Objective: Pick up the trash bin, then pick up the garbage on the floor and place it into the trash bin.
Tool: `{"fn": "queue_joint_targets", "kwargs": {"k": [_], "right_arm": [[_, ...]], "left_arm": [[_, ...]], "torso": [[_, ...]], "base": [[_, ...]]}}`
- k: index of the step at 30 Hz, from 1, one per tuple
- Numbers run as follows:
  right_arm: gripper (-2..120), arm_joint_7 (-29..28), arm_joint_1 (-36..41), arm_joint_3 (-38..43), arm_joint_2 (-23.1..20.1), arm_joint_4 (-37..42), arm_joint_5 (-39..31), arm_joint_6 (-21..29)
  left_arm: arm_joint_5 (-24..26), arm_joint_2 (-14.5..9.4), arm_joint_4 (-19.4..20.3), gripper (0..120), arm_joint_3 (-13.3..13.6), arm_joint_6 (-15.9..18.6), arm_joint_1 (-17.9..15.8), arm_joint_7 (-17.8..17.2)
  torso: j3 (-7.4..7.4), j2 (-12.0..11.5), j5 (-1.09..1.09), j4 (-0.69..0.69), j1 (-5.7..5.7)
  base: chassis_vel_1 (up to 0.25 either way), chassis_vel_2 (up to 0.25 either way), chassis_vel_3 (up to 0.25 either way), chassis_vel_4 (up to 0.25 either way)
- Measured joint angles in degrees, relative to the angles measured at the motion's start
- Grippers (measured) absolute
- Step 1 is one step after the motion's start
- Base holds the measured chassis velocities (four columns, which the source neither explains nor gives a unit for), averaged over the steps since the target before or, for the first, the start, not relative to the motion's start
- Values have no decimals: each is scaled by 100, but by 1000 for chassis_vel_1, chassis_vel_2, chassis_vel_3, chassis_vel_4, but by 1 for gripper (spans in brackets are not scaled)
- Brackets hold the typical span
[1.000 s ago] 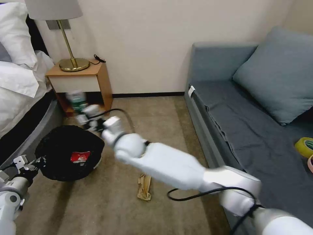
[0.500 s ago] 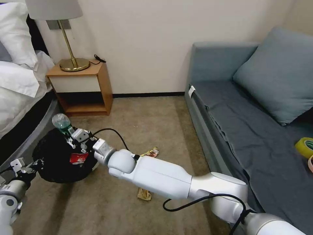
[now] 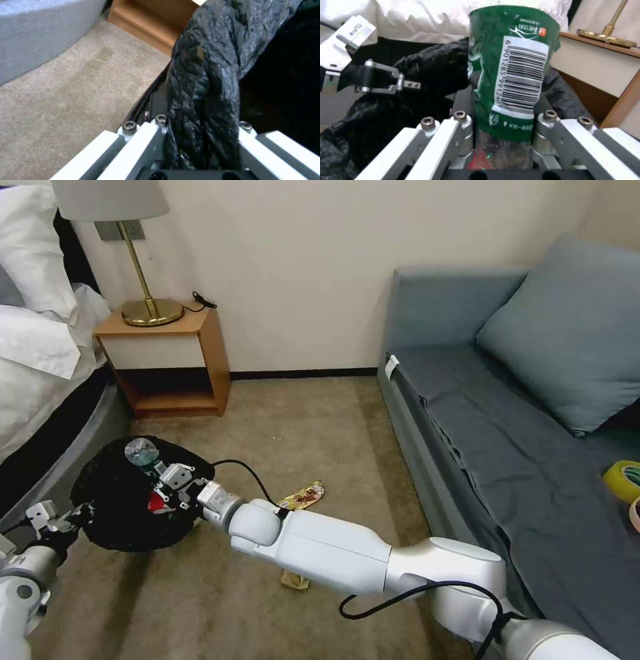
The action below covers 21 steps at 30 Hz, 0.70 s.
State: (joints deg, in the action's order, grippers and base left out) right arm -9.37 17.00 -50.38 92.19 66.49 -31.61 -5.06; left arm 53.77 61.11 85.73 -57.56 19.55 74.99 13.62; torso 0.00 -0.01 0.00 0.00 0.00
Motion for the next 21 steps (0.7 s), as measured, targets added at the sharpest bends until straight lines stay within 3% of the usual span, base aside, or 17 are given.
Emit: {"fn": "queue_joint_targets", "kwargs": {"k": [2,4,8,12,21], "right_arm": [[21,-2,0,-4,0,-1,0,12],[31,-5,10,-11,-1,-7,3,28],[40,-9,41,-12,-2,-14,14,35],[60,-10,119,-8,-3,-23,38,40],[91,24,131,46,-4,-4,41,44]], "left_arm": [[10,0,18,2,10,9,0,-2],[20,8,42,2,36,21,-4,-6],[21,15,43,2,62,25,-12,-12],[17,14,16,2,94,32,-42,-14],[-20,12,-7,2,151,37,-109,-15]], "torso": [[0,0,0,0,0],[0,0,0,0,0],[0,0,0,0,0],[0,0,0,0,0],[0,0,0,0,0]], "base": [[0,0,0,0],[0,0,0,0],[0,0,0,0],[0,0,0,0],[0,0,0,0]]}}
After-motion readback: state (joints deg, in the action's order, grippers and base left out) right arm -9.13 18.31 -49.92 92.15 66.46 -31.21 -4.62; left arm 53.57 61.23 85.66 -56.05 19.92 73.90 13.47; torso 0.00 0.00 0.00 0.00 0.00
